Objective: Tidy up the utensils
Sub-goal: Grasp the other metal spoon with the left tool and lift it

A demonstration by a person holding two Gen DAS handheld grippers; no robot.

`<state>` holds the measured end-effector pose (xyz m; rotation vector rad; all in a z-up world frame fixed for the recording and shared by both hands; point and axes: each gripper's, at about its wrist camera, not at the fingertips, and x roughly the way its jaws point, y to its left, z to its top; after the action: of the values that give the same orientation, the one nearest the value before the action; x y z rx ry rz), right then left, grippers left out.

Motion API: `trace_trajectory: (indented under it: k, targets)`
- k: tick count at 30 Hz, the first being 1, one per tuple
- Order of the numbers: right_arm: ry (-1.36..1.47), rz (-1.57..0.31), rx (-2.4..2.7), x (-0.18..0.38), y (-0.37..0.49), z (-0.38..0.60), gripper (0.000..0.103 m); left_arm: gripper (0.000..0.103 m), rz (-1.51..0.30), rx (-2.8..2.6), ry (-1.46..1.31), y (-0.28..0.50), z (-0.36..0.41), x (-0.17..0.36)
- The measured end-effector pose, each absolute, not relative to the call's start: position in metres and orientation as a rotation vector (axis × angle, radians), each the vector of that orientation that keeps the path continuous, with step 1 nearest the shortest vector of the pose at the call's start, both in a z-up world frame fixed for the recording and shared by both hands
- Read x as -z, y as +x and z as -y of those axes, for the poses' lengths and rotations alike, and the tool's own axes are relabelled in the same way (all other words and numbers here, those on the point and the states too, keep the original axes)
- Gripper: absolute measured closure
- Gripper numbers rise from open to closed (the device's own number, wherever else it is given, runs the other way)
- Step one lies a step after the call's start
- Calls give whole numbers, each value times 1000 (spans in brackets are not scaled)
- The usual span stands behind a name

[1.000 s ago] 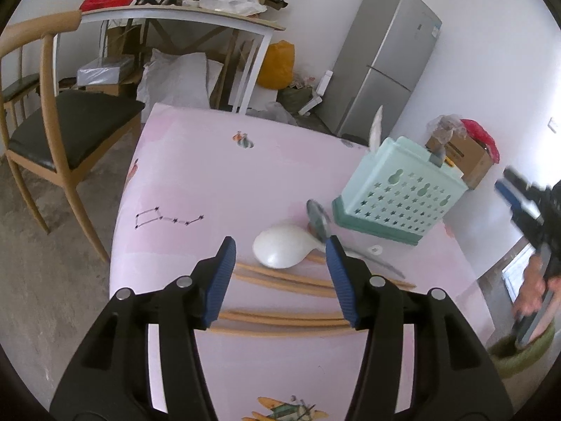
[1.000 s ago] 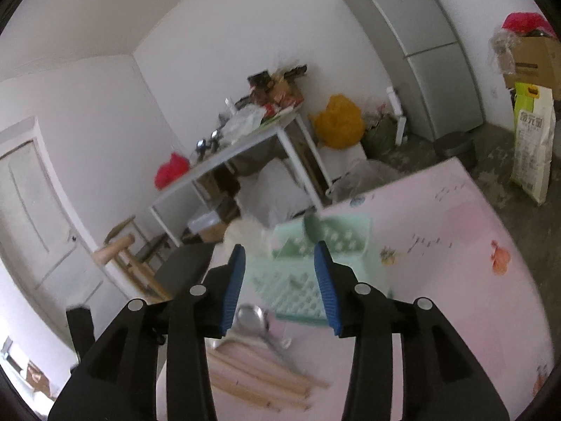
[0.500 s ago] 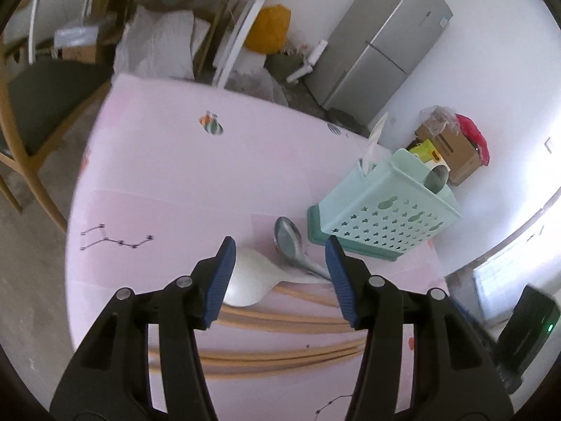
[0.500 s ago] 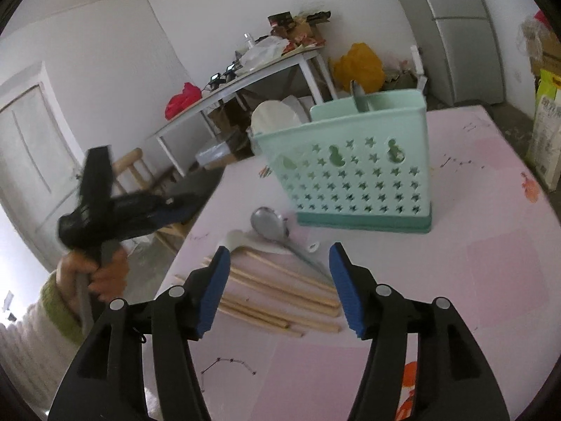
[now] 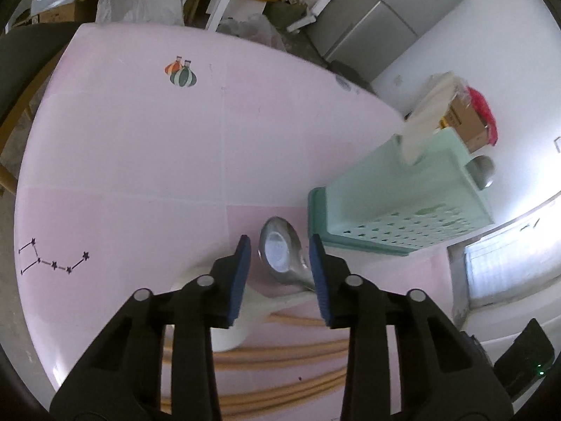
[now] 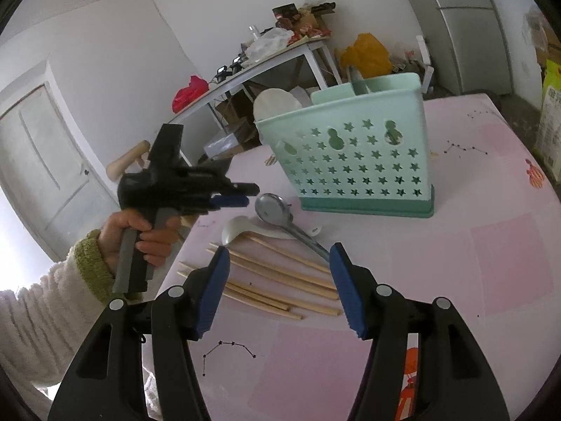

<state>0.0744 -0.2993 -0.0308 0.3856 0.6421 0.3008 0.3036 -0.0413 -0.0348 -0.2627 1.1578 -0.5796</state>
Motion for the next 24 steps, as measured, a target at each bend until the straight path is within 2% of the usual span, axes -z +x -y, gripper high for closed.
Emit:
trace_trajectory:
  k: [11, 21, 24]
  targets:
    - [402, -657, -323, 35, 81, 301, 45, 84, -1194, 569, -290, 311, 45, 50]
    - [412, -659, -321, 35, 80, 301, 45, 101, -1195, 566, -413, 313, 32, 57]
    - [419, -662, -322, 33, 78, 301, 45, 102, -1192, 573, -452, 313, 30, 58]
